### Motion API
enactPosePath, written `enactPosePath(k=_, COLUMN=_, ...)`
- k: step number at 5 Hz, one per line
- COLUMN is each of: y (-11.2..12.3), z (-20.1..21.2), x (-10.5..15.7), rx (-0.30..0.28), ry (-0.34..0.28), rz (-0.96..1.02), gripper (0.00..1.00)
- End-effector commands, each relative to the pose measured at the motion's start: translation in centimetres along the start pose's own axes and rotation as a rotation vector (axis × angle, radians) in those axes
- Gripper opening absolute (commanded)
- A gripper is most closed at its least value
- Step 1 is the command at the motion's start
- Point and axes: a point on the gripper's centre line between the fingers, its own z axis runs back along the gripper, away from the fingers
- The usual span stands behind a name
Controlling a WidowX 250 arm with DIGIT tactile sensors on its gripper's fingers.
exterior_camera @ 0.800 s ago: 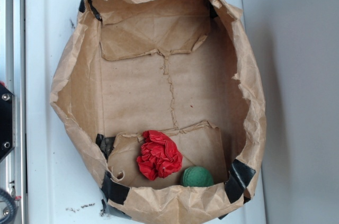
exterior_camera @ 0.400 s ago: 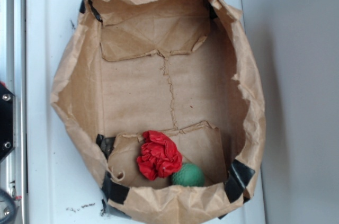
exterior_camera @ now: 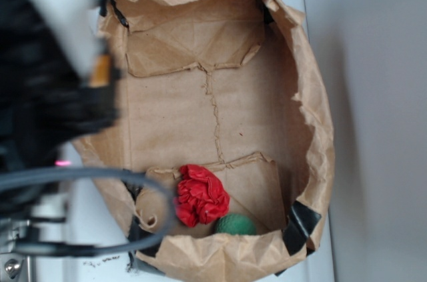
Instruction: Grab the red paper.
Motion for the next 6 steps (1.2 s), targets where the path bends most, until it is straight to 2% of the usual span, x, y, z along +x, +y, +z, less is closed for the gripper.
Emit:
enactPosePath(k=1, y=1.1, z=-3.3, x=4.4, rx=0.039, ry=-0.097, rz=-0.174, gripper=1.00)
enactPosePath(k=3, y=2.7, z=-8.8, x=7.5, rx=0.100, ry=-0.035, rz=-0.122, gripper=1.00)
enactPosePath(k=4, y=1.2, z=-11.5, x=7.8, rx=0.166, ry=-0.062, rz=-0.213, gripper=1.00)
enactPosePath(k=5, y=-0.1, z=-11.1, x=7.9, rx=0.077, ry=-0.082, rz=-0.314, gripper=1.00)
enactPosePath(k=6, y=-0.3, z=-11.0, x=7.8, rx=-0.007, ry=-0.107, rz=-0.319, gripper=1.00)
